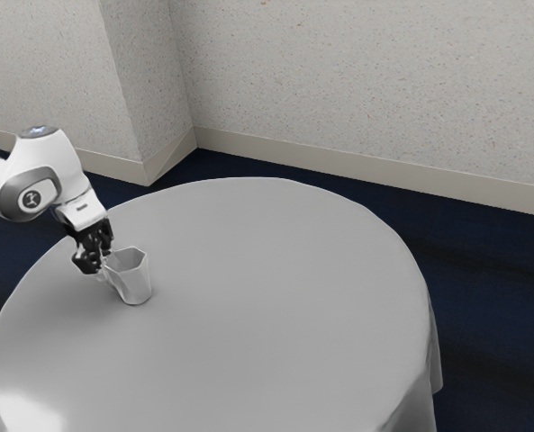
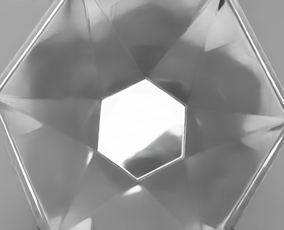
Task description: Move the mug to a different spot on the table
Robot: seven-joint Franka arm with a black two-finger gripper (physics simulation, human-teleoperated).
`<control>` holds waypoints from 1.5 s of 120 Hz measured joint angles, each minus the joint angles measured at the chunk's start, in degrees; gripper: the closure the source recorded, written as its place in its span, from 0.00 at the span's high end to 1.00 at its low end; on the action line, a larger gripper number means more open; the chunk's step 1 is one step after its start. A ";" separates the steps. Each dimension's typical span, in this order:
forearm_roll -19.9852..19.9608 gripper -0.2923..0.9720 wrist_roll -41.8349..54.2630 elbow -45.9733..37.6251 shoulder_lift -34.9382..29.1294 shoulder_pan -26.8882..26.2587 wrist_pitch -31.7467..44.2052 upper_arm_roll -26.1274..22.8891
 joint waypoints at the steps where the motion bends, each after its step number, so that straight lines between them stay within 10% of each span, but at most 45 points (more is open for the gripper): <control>1: 0.00 0.45 0.05 0.00 -0.06 -0.02 0.02 0.06; 180: -1.75 0.26 2.52 -6.15 -14.89 0.25 19.14 -6.63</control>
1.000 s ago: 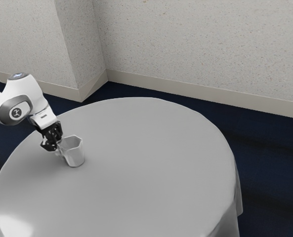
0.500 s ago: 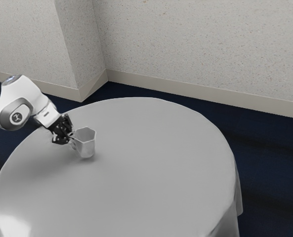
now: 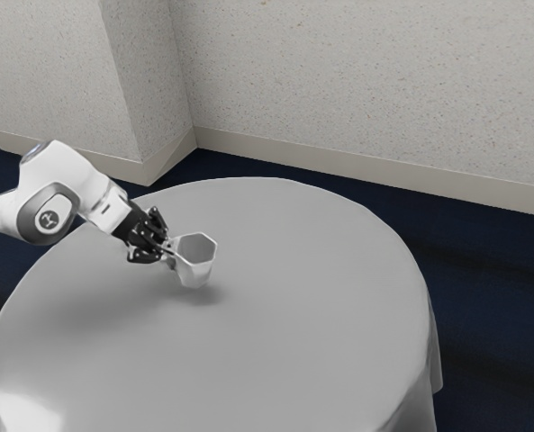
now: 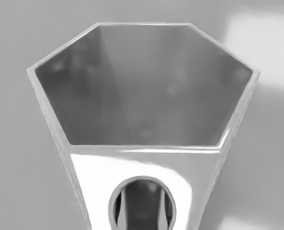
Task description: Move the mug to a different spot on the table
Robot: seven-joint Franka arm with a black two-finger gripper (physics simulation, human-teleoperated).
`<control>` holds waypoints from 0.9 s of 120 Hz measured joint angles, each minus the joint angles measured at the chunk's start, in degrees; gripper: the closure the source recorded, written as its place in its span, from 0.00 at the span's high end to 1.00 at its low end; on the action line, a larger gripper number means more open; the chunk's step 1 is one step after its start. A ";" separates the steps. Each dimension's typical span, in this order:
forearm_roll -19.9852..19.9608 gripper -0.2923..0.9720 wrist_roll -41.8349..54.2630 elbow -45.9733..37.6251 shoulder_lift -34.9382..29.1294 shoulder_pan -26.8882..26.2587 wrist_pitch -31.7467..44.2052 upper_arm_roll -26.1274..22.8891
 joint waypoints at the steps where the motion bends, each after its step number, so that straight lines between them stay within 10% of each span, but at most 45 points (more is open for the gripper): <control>1: -0.12 0.26 0.00 0.00 -0.27 0.01 0.01 -0.02; 57: -3.88 0.26 0.09 -2.86 -7.34 0.10 -0.09 1.39; 108: -4.10 0.69 0.34 -2.88 -7.78 2.21 -2.37 3.72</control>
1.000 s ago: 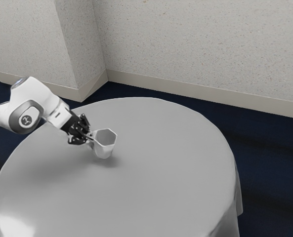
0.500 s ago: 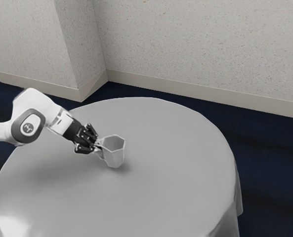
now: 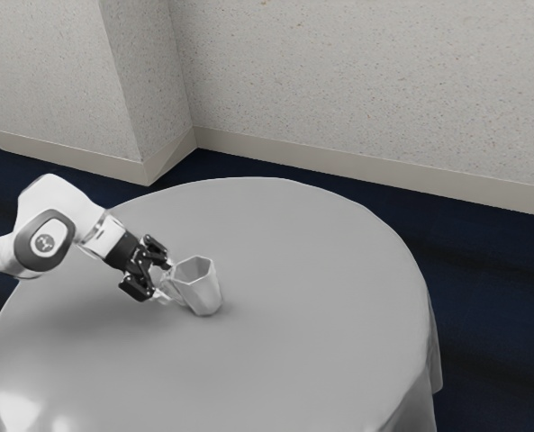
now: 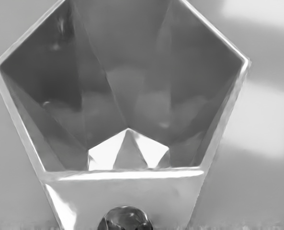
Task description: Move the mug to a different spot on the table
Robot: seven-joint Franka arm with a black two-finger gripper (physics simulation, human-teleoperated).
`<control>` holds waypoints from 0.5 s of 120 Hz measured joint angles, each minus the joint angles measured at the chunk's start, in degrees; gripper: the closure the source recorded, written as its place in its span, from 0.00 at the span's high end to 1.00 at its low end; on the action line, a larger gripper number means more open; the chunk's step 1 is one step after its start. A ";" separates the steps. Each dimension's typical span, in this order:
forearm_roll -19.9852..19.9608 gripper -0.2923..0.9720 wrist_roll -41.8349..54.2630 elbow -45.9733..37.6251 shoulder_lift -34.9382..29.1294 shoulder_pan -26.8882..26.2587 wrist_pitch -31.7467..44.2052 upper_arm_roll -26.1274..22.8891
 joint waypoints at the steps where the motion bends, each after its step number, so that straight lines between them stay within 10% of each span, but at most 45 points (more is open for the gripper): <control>1: 0.00 0.70 0.00 0.00 0.00 0.10 -0.10 -0.01; 60: -0.01 0.76 0.29 1.15 0.95 4.12 -7.87 -5.93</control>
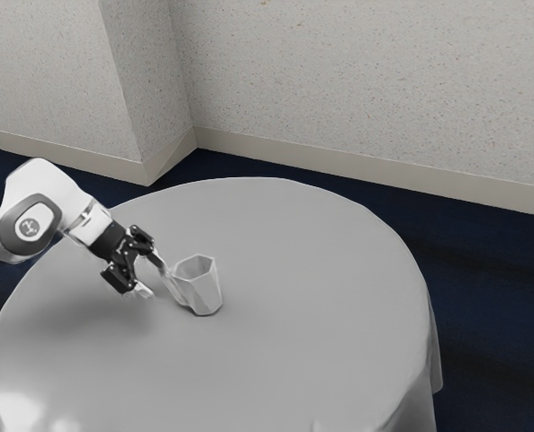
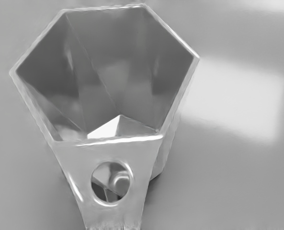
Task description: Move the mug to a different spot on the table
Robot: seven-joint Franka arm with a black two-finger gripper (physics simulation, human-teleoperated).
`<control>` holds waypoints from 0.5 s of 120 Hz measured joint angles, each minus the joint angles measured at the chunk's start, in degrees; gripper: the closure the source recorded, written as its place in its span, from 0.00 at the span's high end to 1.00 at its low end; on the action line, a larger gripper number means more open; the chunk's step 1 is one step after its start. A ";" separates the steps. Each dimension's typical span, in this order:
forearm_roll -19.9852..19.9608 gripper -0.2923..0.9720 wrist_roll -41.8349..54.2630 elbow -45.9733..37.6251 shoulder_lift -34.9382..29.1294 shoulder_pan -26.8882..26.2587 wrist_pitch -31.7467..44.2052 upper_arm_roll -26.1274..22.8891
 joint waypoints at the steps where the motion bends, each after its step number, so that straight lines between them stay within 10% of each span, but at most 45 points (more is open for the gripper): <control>1: 0.00 0.76 0.00 0.06 0.02 0.08 -0.10 -0.21; 29: 0.02 0.77 -0.40 6.90 3.19 -0.72 -4.66 -7.67; 60: -2.83 0.77 -6.71 14.49 25.94 -3.60 -13.11 -11.62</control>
